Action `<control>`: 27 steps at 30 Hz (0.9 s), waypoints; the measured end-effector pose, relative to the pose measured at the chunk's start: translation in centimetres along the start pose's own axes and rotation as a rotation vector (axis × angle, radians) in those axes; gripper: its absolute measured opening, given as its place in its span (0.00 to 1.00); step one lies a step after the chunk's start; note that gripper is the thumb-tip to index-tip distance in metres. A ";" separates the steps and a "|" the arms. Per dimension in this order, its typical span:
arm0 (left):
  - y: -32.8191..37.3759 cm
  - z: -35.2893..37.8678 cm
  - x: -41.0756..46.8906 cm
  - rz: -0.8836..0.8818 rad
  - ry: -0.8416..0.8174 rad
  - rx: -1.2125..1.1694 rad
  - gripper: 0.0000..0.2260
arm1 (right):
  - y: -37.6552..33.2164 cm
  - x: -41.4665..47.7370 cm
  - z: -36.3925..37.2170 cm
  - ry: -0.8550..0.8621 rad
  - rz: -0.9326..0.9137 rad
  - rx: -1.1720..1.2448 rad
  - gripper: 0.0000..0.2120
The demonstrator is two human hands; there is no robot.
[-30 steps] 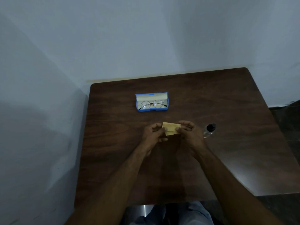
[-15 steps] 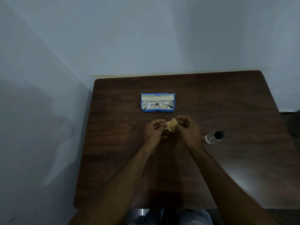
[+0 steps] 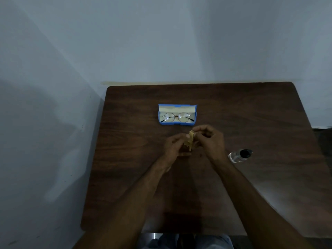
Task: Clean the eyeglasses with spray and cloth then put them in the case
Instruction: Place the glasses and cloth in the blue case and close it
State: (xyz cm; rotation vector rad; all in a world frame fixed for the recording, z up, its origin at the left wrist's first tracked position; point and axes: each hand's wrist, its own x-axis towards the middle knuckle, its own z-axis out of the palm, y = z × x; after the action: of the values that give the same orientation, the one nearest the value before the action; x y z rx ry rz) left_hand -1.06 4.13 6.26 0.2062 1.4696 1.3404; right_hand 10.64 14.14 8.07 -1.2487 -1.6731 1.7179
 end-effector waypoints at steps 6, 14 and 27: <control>0.0 -0.7 0.3 0.144 0.097 0.154 0.06 | -1.6 0.5 -1.1 0.034 0.099 0.187 0.11; 1.2 -0.4 0.8 0.196 0.263 0.074 0.04 | -0.1 0.7 -0.3 -0.103 0.545 0.596 0.13; 0.7 -3.1 0.5 0.128 0.102 0.108 0.13 | 1.2 0.7 0.7 -0.050 0.213 0.265 0.18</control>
State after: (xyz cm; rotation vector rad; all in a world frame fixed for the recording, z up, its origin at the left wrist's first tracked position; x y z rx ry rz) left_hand -4.01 2.83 5.90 0.3102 1.6397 1.3918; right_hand 10.05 14.07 6.62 -1.3024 -1.3221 2.0340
